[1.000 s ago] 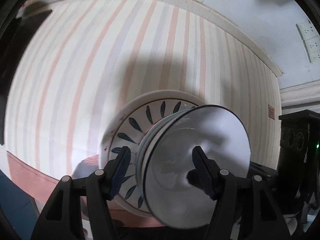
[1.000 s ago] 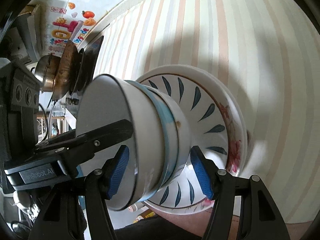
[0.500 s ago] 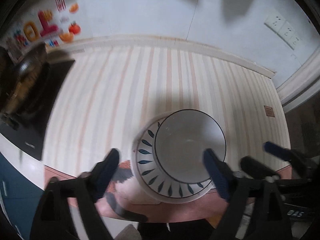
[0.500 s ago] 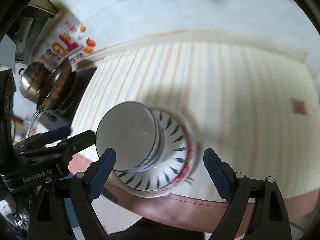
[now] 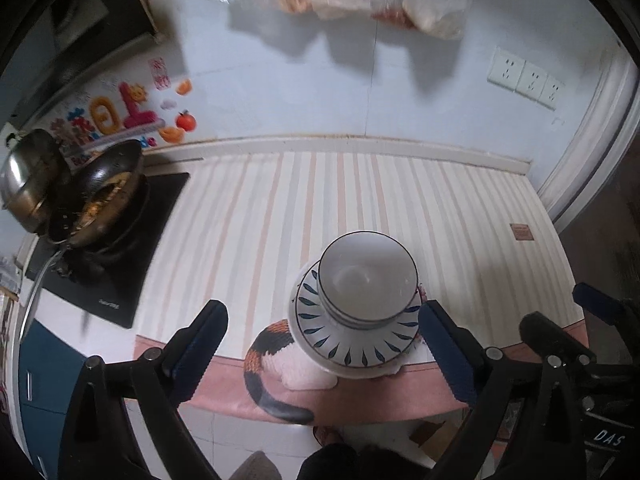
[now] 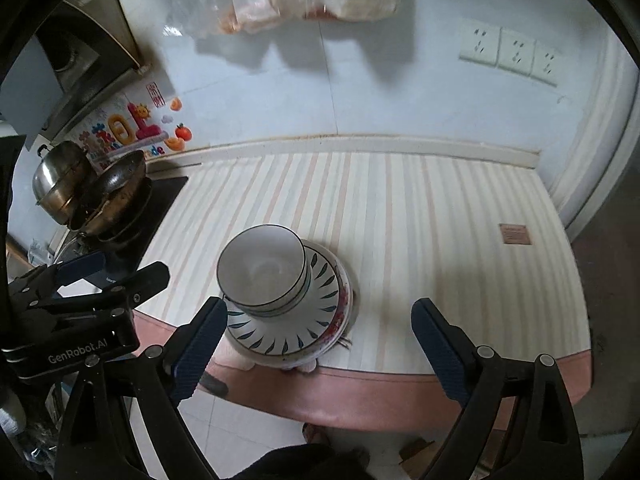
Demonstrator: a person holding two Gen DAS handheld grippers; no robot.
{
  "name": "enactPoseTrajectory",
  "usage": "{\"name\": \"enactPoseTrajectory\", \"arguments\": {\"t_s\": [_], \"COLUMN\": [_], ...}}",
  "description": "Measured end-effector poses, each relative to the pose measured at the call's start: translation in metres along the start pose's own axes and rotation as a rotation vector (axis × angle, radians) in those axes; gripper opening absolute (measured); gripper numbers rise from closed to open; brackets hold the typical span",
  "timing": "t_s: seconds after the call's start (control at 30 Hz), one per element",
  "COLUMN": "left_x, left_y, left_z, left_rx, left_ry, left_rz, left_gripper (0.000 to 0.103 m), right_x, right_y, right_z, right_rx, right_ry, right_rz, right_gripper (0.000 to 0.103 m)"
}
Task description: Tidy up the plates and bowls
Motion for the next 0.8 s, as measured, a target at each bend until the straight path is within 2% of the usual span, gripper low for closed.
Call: {"name": "enactPoseTrajectory", "arguments": {"t_s": [0.2, 0.37, 0.63, 0.8], "left_x": [0.002, 0.003, 0.007, 0.007], "left_y": [0.024, 0.049, 0.086, 0.103], "left_z": [-0.065, -0.113, -0.175, -0.197], "left_rx": [0.072, 0.116, 0.168, 0.191], "left_ry": [-0.035, -0.050, -0.058, -0.068], "left_rz": [-0.011, -0.027, -0.034, -0.034], "left_gripper": [0.098, 0.098, 0.102, 0.102], "right_x": [-0.010, -0.019, -0.028, -0.027], "right_y": [0.012, 0.035, 0.088, 0.114], "right_z": [-0.071, -0.135, -0.201, -0.231], "right_rx": [0.091, 0.158, 0.169, 0.198], "right_ry": [-0.003, -0.003, -0.001, 0.030], "right_rz": [-0.023, -0.057, -0.071, -0.079], "right_gripper": [0.096, 0.097, 0.098, 0.099]}}
Point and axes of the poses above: each gripper's, at about its wrist camera, not at the fingertips, and z roughly the way its jaws point, x to its right, y to its underside, the point moved 6 cm from there along z, roughly the way its jaws point, and after that the axes turned 3 degrees about x, right-handed, at the moved point
